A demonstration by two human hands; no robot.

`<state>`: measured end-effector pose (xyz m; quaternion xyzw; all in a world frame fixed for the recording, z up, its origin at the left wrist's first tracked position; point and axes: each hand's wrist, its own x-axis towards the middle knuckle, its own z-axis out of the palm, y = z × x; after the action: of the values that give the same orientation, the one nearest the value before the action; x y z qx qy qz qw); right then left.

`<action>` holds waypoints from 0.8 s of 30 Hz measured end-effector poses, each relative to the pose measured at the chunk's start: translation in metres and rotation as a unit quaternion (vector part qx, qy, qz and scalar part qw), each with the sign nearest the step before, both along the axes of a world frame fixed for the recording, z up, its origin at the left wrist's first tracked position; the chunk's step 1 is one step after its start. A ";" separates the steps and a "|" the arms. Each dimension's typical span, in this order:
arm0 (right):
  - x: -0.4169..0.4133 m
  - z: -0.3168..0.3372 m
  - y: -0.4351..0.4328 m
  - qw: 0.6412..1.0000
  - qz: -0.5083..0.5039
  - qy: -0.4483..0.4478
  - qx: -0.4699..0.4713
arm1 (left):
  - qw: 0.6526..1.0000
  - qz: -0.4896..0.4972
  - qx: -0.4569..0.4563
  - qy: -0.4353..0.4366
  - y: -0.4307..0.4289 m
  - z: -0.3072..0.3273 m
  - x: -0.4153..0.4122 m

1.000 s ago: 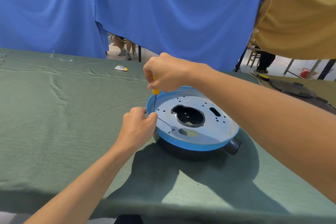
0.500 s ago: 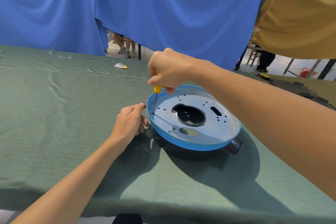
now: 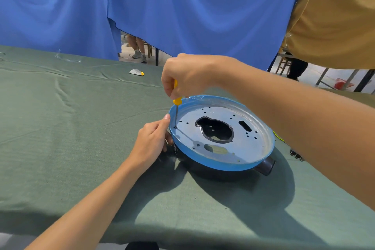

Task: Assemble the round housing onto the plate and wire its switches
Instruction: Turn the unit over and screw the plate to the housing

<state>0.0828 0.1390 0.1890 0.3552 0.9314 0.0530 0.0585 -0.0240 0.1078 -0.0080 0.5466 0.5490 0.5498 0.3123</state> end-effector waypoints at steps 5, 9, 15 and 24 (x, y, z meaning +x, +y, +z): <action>-0.012 0.010 0.004 0.996 0.024 -0.091 0.010 | 1.000 0.009 0.006 0.000 0.002 0.000 0.001; 0.001 0.011 0.010 0.998 -0.001 -0.048 -0.029 | 0.999 0.021 0.014 0.026 0.002 -0.003 0.001; 0.007 0.007 0.011 0.999 -0.027 -0.029 -0.036 | 0.998 0.045 0.015 0.038 0.005 -0.006 0.002; -0.012 0.002 0.017 0.990 -0.105 -0.091 -0.028 | 0.998 0.046 0.021 0.035 0.002 -0.005 0.002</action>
<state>0.0710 0.1555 0.1914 0.4433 0.8807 0.0522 0.1582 -0.0215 0.1095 -0.0125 0.5463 0.5723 0.5557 0.2554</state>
